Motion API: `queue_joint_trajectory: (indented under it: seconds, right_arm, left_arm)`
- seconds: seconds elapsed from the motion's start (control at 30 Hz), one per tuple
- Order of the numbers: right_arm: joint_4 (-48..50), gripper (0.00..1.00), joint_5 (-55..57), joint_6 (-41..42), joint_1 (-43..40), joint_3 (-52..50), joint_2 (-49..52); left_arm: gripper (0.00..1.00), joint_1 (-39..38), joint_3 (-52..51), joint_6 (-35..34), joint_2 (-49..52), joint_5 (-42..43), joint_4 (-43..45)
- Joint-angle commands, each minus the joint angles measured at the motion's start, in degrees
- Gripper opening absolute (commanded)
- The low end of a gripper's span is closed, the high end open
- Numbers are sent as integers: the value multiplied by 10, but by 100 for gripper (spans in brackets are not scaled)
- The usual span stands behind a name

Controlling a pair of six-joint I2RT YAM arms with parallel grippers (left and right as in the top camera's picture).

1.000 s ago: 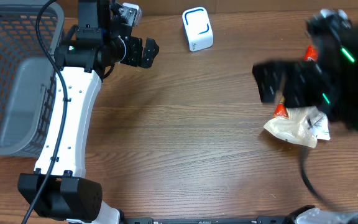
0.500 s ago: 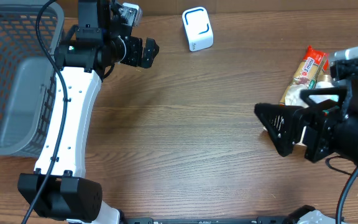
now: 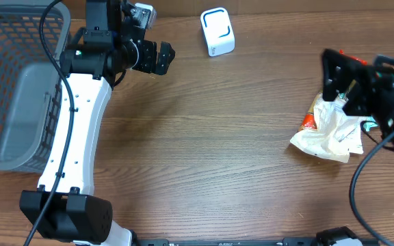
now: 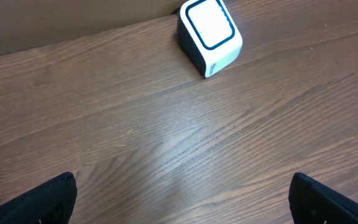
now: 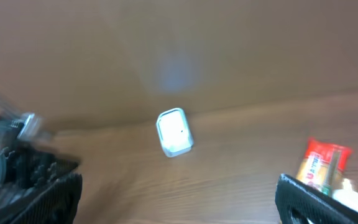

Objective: Scan the item barcode

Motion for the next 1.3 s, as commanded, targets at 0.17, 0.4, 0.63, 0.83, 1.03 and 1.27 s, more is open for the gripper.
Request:
queue_joint_trajectory:
  seconds: [0.17, 0.4, 0.63, 0.83, 1.03, 1.27]
  right_arm:
    - [320, 100, -12, -5, -84, -457, -286]
    - [572, 100, -58, -5, -135, -763, -464]
    - [667, 100, -61, -5, -137, -928, -560]
    - [660, 100, -60, -1, -136, -968, -605]
    - [593, 100, -59, -1, -136, -968, -605]
    - [543, 100, -56, -1, -137, -968, -604]
  left_arm:
    - [100, -4, 5, 11, -9, 2, 0]
    - [100, -4, 5, 11, -9, 2, 0]
    - [100, -4, 5, 11, -9, 2, 1]
    - [100, -4, 5, 11, -9, 2, 0]
    - [100, -4, 5, 11, -9, 2, 1]
    - [100, -4, 5, 11, -9, 2, 0]
